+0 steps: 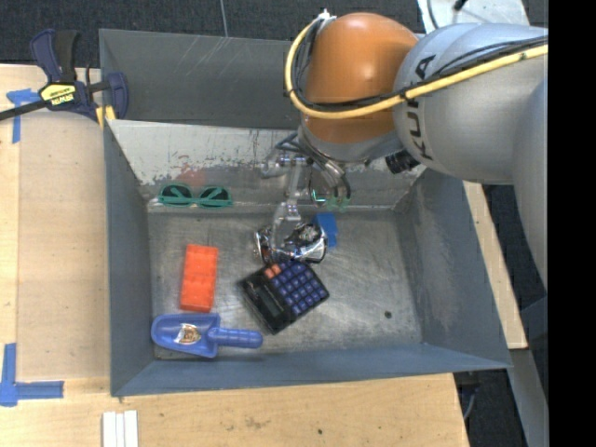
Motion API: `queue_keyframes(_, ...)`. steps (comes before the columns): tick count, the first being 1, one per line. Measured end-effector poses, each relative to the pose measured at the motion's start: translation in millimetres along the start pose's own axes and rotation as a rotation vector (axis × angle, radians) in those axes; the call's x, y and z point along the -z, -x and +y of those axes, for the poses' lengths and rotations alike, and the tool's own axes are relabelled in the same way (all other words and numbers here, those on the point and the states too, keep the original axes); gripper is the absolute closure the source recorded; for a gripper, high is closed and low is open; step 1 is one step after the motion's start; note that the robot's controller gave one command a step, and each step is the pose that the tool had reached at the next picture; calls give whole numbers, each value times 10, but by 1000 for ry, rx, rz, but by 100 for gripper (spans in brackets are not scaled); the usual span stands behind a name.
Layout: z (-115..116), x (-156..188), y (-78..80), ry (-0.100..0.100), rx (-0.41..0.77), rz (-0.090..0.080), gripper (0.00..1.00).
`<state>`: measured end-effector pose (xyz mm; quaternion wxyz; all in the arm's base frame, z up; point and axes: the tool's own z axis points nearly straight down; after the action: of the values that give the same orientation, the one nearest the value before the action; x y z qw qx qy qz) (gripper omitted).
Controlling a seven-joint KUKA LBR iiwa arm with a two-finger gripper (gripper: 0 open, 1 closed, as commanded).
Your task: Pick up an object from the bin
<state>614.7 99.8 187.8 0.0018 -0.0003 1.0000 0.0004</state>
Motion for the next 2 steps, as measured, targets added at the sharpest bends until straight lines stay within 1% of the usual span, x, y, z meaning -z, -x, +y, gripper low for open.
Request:
queue_keyframes(1,-184,-406,-199,0,91,-3,0)
queue_keyframes(2,-491,-1082,-553,2,57,-6,0)
